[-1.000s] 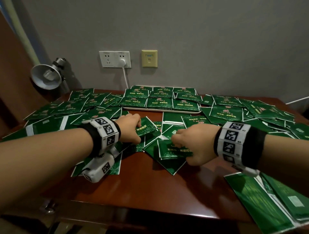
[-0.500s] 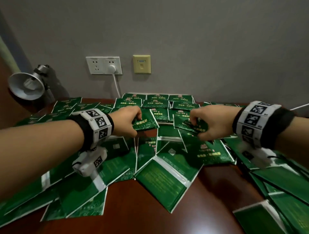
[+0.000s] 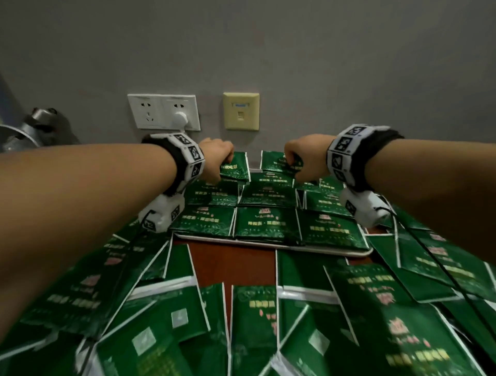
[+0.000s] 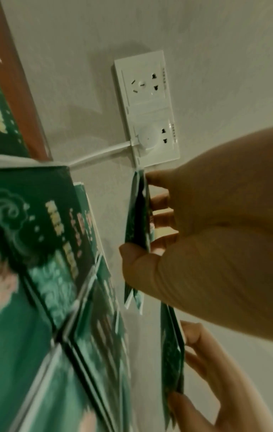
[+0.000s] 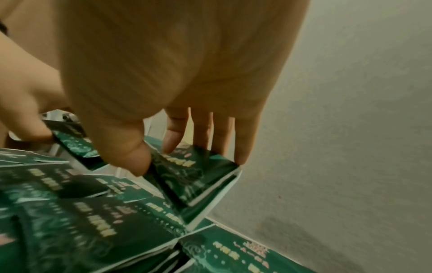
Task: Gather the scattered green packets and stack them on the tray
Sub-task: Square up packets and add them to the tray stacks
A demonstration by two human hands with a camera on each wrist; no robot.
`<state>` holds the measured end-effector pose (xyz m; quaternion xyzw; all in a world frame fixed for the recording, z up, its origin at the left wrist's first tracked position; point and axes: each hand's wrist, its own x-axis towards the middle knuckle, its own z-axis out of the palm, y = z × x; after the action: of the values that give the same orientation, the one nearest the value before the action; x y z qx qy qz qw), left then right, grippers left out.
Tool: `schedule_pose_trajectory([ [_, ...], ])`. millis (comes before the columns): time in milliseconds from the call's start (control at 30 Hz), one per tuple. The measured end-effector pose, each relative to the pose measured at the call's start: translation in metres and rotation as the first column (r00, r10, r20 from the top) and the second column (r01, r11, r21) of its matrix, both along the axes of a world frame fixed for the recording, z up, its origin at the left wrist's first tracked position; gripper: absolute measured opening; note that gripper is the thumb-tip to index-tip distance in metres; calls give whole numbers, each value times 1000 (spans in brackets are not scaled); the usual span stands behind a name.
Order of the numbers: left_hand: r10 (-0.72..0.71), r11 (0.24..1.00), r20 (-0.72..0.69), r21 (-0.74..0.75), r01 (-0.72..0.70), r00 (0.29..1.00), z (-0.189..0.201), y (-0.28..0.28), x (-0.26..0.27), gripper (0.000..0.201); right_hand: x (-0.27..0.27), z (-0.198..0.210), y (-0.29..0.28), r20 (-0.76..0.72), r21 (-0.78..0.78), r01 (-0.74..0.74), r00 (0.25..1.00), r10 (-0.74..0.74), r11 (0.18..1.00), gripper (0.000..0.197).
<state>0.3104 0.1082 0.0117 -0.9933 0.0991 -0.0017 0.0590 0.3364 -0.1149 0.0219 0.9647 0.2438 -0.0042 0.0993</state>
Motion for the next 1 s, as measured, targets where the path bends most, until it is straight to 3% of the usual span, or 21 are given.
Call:
schedule_pose_trajectory([
  [233, -10, 999, -57, 51, 12, 998, -19, 3, 41, 53, 43, -31, 30, -75, -6, 9, 997, -9, 1000, 39],
  [367, 6, 998, 3, -66, -5, 1000, -18, -1, 24, 50, 25, -32, 32, 3, 57, -21, 1000, 21, 998, 24],
  [500, -32, 948, -1, -315, 31, 999, 3, -13, -28, 33, -42, -17, 22, 31, 162, -40, 999, 36, 986, 17],
  [667, -139, 843, 4, -524, 120, 990, 16, -45, -119, 29, -159, 1, 13, -118, 180, -25, 992, 47, 983, 21],
  [767, -154, 762, 84, -624, 173, 984, 16, -64, -170, 25, -213, 9, 5, -50, 292, -52, 996, 69, 955, 22],
  [867, -200, 776, 94, -592, 217, 975, 12, -74, -207, 23, -247, 10, -11, -46, 366, -18, 998, 38, 931, 19],
  [1000, -272, 863, -102, -466, 196, 957, 1, -86, -230, 26, -261, 4, -31, -38, 487, 28, 999, -10, 873, 13],
])
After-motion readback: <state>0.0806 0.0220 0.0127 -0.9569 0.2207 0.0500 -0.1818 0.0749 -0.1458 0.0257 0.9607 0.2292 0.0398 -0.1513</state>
